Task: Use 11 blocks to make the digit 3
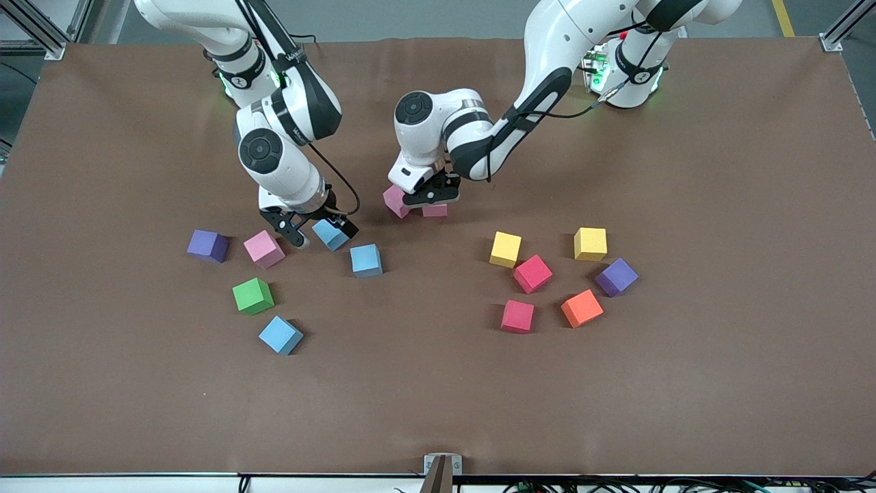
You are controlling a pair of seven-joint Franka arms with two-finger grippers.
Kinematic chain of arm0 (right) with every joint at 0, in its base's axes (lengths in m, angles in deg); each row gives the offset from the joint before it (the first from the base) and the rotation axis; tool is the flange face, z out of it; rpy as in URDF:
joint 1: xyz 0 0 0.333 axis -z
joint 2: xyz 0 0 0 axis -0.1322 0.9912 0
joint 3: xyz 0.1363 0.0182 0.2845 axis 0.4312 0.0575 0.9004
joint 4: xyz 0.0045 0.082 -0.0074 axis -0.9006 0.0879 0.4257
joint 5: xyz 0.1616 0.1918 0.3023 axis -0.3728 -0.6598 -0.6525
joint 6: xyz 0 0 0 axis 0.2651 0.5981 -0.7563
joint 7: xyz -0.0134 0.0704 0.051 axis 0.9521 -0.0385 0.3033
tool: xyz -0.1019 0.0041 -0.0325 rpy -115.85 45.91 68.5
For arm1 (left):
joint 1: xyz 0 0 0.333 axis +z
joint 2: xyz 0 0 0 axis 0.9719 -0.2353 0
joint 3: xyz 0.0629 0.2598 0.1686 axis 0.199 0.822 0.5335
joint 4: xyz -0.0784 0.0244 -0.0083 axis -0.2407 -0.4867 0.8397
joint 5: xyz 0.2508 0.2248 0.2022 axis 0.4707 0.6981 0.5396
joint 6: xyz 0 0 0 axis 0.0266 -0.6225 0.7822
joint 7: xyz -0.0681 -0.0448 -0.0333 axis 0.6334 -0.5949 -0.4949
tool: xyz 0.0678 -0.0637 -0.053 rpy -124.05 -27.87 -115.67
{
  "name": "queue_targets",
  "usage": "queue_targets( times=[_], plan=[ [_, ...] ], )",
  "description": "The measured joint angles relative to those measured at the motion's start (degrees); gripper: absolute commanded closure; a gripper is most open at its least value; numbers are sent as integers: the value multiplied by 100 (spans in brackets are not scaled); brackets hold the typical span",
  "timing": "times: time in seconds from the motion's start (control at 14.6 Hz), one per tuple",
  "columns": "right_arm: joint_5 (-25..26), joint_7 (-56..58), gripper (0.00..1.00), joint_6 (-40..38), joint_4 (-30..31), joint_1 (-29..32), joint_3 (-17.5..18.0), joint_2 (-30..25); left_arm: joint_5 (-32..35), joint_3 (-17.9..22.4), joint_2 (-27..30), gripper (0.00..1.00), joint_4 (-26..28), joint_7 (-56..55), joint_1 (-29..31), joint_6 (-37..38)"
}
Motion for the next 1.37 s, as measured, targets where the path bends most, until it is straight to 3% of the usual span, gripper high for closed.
queue_targets(
  times=[0.41,0.62,0.82,1.09,1.37],
  plan=[
    [-5,-406,0,71,-46,-320,9,204,-232,-70,122,0,-52,0,88,187],
    [-6,-585,0,79,-50,-472,12,264,-261,-375,306,0,-38,106,398,403],
    [-7,-739,0,94,-52,-646,16,292,-262,-1027,448,0,115,306,1164,489],
    [-8,-1009,0,386,-51,-922,20,448,-262,-1962,652,1,525,691,2670,552],
    [-8,-1255,0,827,-52,-1226,22,804,308,-2073,738,1,631,1179,3356,682]
  ],
)
